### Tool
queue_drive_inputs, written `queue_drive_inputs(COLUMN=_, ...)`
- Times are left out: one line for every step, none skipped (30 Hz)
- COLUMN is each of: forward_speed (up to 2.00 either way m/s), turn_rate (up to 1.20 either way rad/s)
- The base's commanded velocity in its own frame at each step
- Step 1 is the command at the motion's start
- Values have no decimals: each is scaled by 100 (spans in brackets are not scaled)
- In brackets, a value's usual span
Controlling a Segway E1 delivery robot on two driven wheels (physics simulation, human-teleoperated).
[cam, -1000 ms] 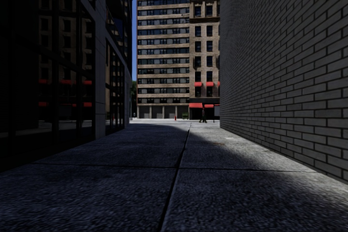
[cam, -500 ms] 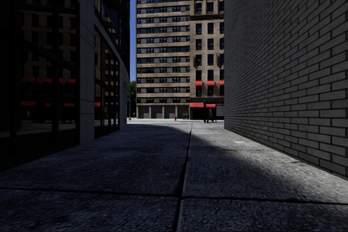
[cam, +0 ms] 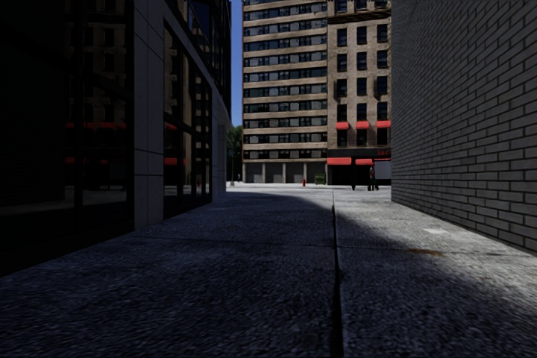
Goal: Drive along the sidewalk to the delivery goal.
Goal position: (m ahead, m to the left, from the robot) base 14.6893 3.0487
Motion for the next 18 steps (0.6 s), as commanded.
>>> queue_drive_inputs(forward_speed=200, turn_rate=37)
queue_drive_inputs(forward_speed=200, turn_rate=37)
queue_drive_inputs(forward_speed=200, turn_rate=0)
queue_drive_inputs(forward_speed=200, turn_rate=0)
queue_drive_inputs(forward_speed=200, turn_rate=0)
queue_drive_inputs(forward_speed=200, turn_rate=0)
queue_drive_inputs(forward_speed=200, turn_rate=0)
queue_drive_inputs(forward_speed=200, turn_rate=0)
queue_drive_inputs(forward_speed=200, turn_rate=0)
queue_drive_inputs(forward_speed=200, turn_rate=0)
queue_drive_inputs(forward_speed=200, turn_rate=0)
queue_drive_inputs(forward_speed=200, turn_rate=0)
queue_drive_inputs(forward_speed=200, turn_rate=0)
queue_drive_inputs(forward_speed=200, turn_rate=0)
queue_drive_inputs(forward_speed=200, turn_rate=0)
queue_drive_inputs(forward_speed=200, turn_rate=0)
queue_drive_inputs(forward_speed=200, turn_rate=0)
queue_drive_inputs(forward_speed=200, turn_rate=0)
